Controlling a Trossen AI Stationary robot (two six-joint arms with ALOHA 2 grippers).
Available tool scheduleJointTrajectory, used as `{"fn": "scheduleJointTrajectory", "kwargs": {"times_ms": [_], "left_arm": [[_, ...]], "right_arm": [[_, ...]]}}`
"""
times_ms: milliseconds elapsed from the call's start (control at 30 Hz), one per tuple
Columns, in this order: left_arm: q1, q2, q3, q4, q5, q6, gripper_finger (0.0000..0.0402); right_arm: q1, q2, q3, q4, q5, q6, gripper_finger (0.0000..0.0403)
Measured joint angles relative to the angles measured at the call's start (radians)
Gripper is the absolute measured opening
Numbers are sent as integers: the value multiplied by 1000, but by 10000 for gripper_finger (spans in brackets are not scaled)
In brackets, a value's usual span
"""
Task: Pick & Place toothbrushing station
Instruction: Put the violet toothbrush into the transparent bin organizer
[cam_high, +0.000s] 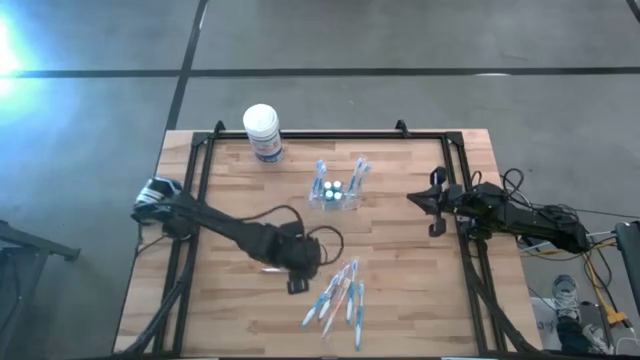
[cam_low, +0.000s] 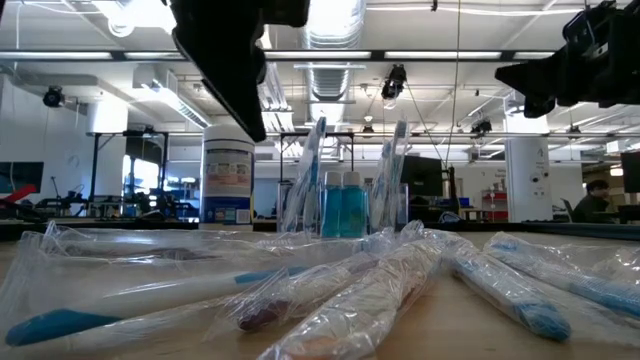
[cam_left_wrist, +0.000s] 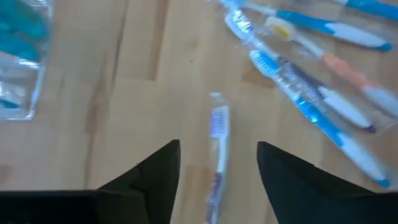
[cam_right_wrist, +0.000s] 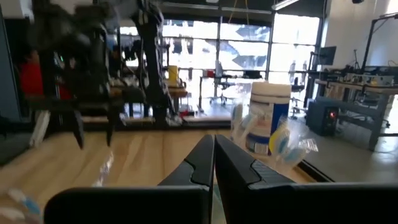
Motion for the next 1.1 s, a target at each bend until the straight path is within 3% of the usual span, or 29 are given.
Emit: {"fn": "scheduleJointTrajectory", "kwargs": {"times_ms": [333,567,1100], "left_arm": [[-19,165,115,-103,42,-132,229],[-20,198,72,-107,78,-154,229],[-14,205,-31,48,43,-139,229]], "right_arm": [[0,-2,0,-57,2,-24,9],[0,-2,0,-58,2,-7,9],[0,-1,0,-59,2,26,8]]}}
